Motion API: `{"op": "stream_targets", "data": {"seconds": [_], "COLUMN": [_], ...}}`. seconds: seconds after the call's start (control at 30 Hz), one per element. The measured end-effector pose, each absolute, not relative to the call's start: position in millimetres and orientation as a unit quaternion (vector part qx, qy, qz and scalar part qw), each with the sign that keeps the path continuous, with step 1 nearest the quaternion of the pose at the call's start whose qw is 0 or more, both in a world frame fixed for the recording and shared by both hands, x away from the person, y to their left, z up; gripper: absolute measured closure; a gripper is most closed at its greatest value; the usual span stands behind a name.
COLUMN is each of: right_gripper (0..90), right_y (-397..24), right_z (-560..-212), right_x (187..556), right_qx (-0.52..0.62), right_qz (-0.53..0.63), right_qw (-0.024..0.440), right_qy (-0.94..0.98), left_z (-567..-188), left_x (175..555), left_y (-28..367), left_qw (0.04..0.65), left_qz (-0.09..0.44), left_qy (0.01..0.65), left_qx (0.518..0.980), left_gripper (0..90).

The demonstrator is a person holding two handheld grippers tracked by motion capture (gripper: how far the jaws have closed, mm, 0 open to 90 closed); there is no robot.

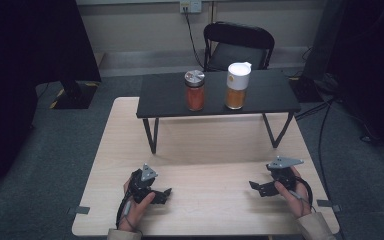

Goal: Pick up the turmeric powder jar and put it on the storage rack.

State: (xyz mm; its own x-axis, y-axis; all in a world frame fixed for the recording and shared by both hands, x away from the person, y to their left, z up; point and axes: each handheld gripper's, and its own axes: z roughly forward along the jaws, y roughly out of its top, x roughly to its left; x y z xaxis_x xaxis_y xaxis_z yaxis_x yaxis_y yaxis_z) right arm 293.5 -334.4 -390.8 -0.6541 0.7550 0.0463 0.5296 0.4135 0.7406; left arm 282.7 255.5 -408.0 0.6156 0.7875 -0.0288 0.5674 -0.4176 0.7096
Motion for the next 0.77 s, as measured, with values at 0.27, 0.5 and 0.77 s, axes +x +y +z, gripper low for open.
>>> {"op": "stream_targets", "data": {"seconds": [0.27,0.5,0.77], "right_gripper": [1.0,0.7,0.0], "right_y": [-336.1,-332.4,-331.7], "right_z": [-397.7,-401.0,-400.2], "right_x": [288.7,286.2,289.0], "right_qx": [0.386,0.381,0.386], "right_qz": [0.359,0.345,0.342], "right_qw": [0.156,0.162,0.155], "right_qy": [0.835,0.842,0.842], "left_z": [-408.0,-408.0,-408.0], "left_x": [282.7,282.7,282.7], "left_y": [255.5,255.5,255.5], "left_qw": [0.351,0.351,0.351], "left_qz": [0.157,0.157,0.157], "left_qy": [0.409,0.409,0.410], "left_qx": [0.827,0.827,0.827], "left_gripper": [0.0,0.0,0.0]}}
